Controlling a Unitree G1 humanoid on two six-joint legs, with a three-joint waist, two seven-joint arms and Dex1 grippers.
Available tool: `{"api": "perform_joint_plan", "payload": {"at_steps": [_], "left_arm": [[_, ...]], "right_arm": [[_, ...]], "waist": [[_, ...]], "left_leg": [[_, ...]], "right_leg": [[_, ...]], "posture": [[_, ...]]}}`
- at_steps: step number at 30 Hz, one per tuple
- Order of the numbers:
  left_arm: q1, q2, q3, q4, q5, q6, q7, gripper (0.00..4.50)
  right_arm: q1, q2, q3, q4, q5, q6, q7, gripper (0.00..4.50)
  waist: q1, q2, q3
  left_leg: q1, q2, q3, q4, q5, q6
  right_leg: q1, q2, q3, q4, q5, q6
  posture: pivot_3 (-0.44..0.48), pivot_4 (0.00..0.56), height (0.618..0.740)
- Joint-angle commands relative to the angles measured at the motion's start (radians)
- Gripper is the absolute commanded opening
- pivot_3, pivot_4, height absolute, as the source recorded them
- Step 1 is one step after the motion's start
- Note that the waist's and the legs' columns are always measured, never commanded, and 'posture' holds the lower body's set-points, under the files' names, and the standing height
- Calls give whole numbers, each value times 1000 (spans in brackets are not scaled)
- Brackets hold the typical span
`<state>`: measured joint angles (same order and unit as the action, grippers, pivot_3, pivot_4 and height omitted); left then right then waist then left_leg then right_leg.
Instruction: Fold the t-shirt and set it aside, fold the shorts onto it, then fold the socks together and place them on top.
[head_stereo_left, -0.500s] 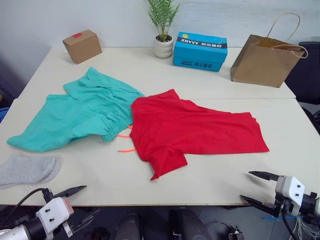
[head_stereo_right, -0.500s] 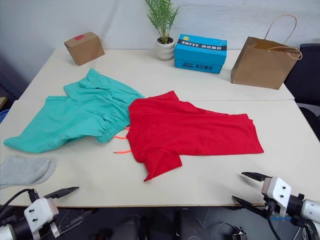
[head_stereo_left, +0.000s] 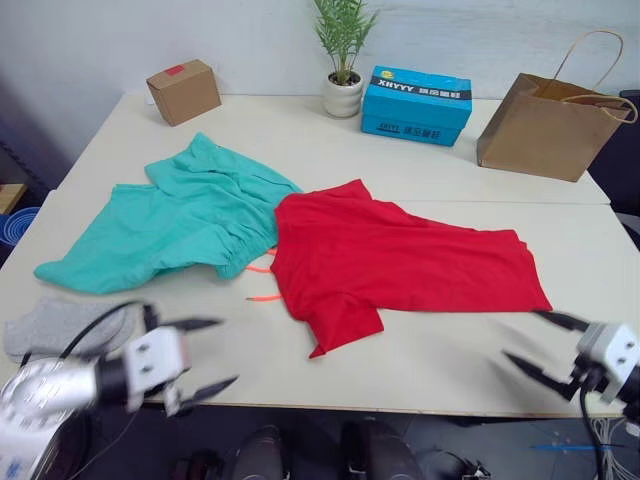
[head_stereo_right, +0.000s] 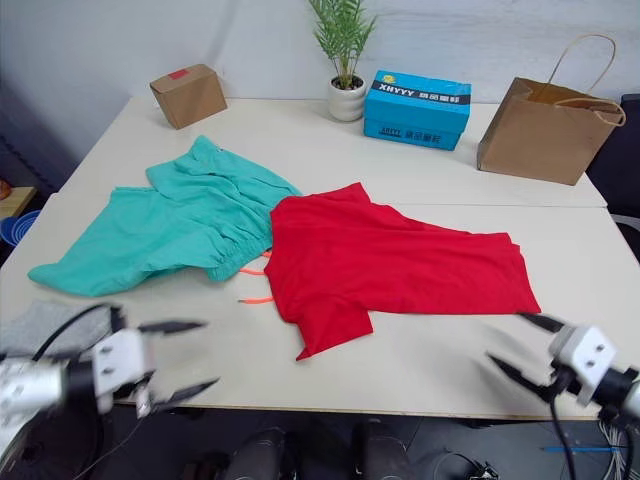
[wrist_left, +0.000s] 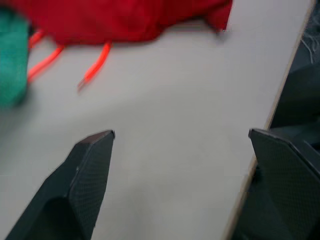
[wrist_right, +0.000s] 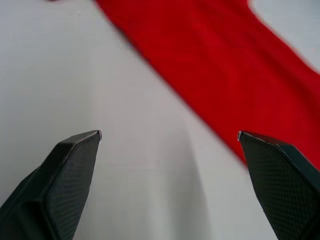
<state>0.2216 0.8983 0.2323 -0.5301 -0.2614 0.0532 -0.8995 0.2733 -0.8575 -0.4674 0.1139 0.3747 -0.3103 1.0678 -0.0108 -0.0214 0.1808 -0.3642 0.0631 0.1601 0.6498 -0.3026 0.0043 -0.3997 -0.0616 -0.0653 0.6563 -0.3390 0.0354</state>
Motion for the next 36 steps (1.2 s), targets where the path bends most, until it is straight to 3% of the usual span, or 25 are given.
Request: {"api": "perform_joint_plan", "payload": {"at_steps": [1, 6, 9, 20, 28, 31, 35, 36], "left_arm": [[-143, 10, -151, 67, 135, -61, -16, 4500], [-341, -27, -336, 212, 309, -198, -23, 4500], [-443, -87, -394, 268, 326, -230, -19, 4500], [-566, -190, -537, 382, 368, -380, -70, 4500], [-606, -280, -628, 389, 369, -407, -104, 4500], [-610, -297, -641, 398, 370, -411, -104, 3914], [-621, -326, -643, 424, 370, -392, -90, 2646], [-621, -334, -639, 427, 367, -382, -84, 2299]], "right_arm": [[7, -46, -35, 24, -48, -72, 20, 4461], [-28, -62, -21, 22, -105, -83, -27, 4461], [-16, -50, -7, -43, -123, -54, -49, 4461], [36, -34, -18, -131, -175, 10, -121, 4461], [-37, -57, 17, -18, -334, 16, -250, 4461], [-101, -66, 58, 58, -366, -1, -263, 4500], [-217, -87, 138, 220, -405, -58, -260, 4500], [-247, -92, 160, 262, -416, -69, -261, 4311]], "waist": [[-4, 0, -1], [-23, 1, 0], [-17, 0, 0], [-16, 0, 0], [-20, 0, 0], [-19, 0, 0], [-20, 0, 0], [-20, 0, 0]], "left_leg": [[5, 0, 1, -2, 0, -1], [10, 3, 6, -6, -1, -10], [10, 3, 6, -4, -1, -10], [12, 2, 8, -2, -1, -9], [12, 2, 10, -2, 0, -9], [13, 2, 11, -2, 0, -10], [13, 2, 12, -1, 1, -9], [13, 2, 12, -1, 1, -9]], "right_leg": [[4, 0, 1, -1, 0, 0], [5, 3, 3, -1, -5, 0], [4, 3, 4, 0, -6, 0], [5, 2, 8, 2, -5, 2], [5, 3, 9, 3, -4, 3], [5, 3, 10, 4, -4, 3], [5, 3, 11, 4, -4, 3], [5, 3, 11, 4, -4, 3]], "posture": [[0, 150, 740], [0, 150, 740], [0, 150, 740], [0, 150, 740], [0, 150, 740], [0, 150, 740], [0, 150, 740], [0, 150, 740]]}}
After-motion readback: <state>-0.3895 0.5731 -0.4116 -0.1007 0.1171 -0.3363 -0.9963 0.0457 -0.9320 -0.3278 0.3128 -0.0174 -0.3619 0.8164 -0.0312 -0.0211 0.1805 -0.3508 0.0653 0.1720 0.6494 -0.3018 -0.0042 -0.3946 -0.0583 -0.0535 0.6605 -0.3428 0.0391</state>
